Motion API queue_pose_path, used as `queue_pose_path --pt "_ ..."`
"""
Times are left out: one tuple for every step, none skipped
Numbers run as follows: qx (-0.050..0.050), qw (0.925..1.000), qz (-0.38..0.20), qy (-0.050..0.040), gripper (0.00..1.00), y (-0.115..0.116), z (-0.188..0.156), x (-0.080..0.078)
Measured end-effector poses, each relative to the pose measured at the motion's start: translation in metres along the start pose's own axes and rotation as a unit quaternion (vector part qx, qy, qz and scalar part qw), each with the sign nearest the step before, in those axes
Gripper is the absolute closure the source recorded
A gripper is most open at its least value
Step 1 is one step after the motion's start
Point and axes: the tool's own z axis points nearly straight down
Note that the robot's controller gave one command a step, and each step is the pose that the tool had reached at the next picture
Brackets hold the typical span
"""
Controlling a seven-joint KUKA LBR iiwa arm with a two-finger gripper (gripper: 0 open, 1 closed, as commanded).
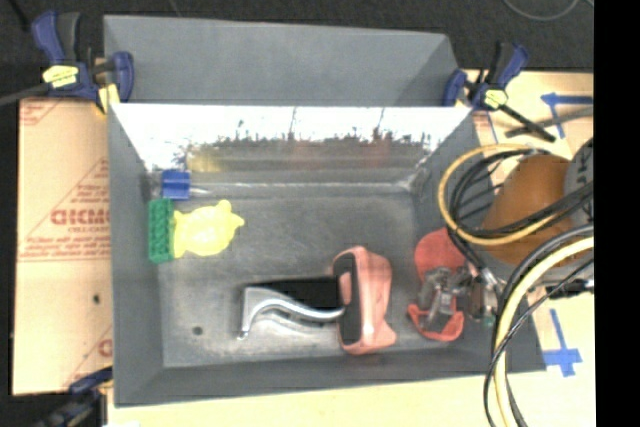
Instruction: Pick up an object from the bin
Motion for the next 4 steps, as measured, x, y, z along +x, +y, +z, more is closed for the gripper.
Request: queue_pose_path --pt "0.000 1.0000 0.000 0.0000 1.00 0.000 0.000 0.000" --pt "0.000 1.0000 0.001 -0.0002 1.00 0.000 0.000 0.000" --pt "0.001 0.9943 -0.107 -0.0014 1.00 0.014 -0.060 -0.026" --pt "0.001 0.9942 -0.108 -0.0013 1.00 0.014 -0.060 -0.026"
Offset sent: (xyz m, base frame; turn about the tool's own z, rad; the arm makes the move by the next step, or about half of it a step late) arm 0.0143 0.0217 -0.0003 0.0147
